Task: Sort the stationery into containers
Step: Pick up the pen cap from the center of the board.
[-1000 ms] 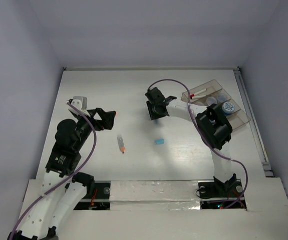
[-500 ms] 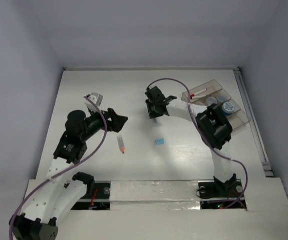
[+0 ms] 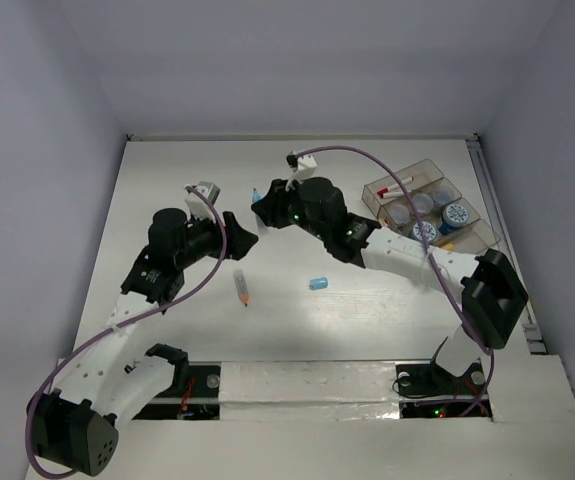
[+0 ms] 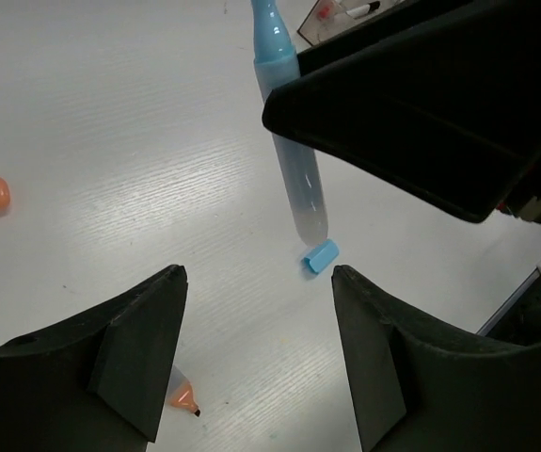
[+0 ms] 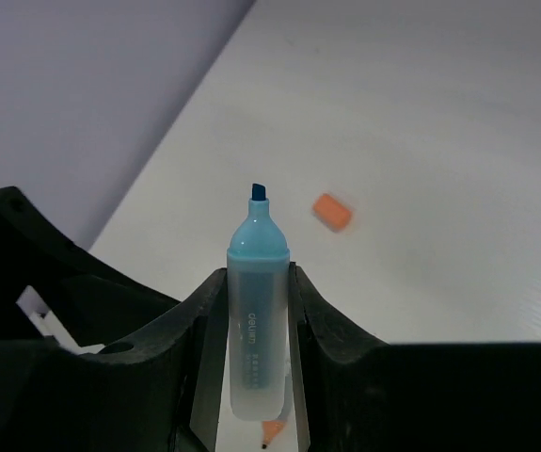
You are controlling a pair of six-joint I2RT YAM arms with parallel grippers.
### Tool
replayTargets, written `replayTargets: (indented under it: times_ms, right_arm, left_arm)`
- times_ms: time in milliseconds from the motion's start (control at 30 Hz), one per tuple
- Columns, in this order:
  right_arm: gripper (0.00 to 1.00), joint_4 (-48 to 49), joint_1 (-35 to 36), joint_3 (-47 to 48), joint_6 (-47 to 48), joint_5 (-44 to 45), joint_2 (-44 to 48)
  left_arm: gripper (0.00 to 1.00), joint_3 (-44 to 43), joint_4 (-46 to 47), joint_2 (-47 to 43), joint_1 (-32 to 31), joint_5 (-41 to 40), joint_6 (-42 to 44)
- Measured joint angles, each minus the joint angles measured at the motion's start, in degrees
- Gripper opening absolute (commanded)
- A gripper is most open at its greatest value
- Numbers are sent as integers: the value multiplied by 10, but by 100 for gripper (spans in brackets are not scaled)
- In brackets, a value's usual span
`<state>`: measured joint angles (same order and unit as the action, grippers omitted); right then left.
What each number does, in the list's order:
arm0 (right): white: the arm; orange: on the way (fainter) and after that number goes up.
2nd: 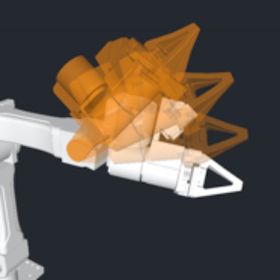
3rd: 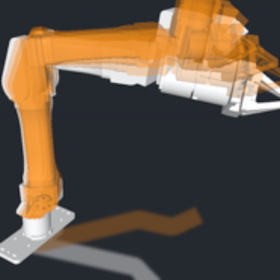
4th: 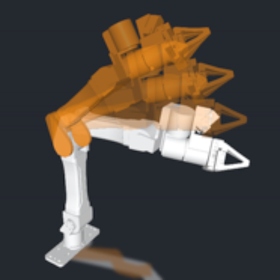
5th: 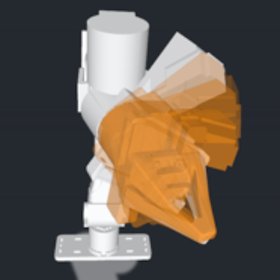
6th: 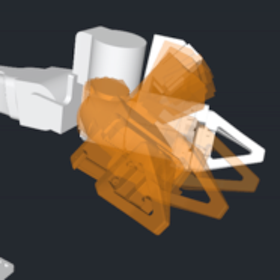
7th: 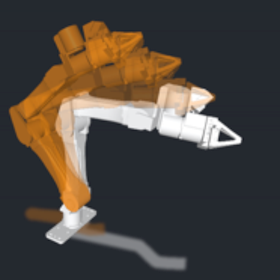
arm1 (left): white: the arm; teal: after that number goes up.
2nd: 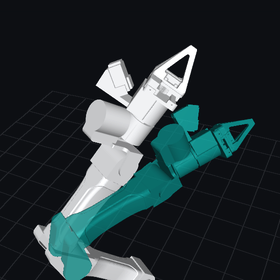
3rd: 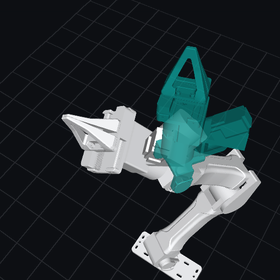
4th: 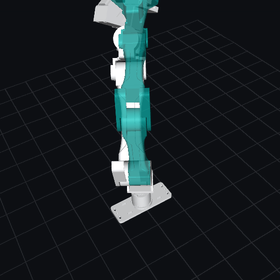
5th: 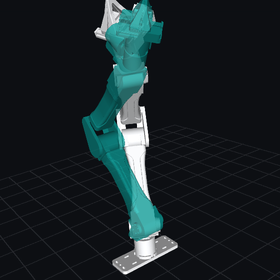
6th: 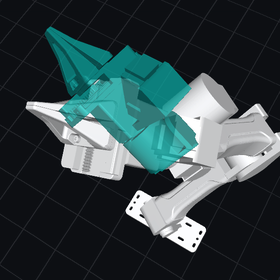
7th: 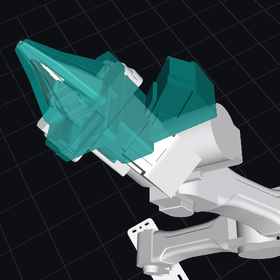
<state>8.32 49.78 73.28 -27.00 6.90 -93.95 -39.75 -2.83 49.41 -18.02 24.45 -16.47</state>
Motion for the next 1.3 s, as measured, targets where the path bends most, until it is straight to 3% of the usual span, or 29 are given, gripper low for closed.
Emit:
replayTargets:
  times_ms: [667, 900, 1067, 1300]
  right_arm:
    - [0, 77, 52, -26, -46, 6, -11]
    - [0, 90, 59, -26, -48, 6, -18]
    - [0, 94, 61, -26, -48, 6, -18]
    - [0, 102, 61, -27, -47, 7, -17]
  left_arm:
    - [40, 0, 10, 4, 0, 23, -6]
    - [25, 0, 9, 4, 1, 23, -6]
    - [25, 0, 9, 4, 1, 23, -6]
    - [0, 0, 11, 7, 5, 14, -8]
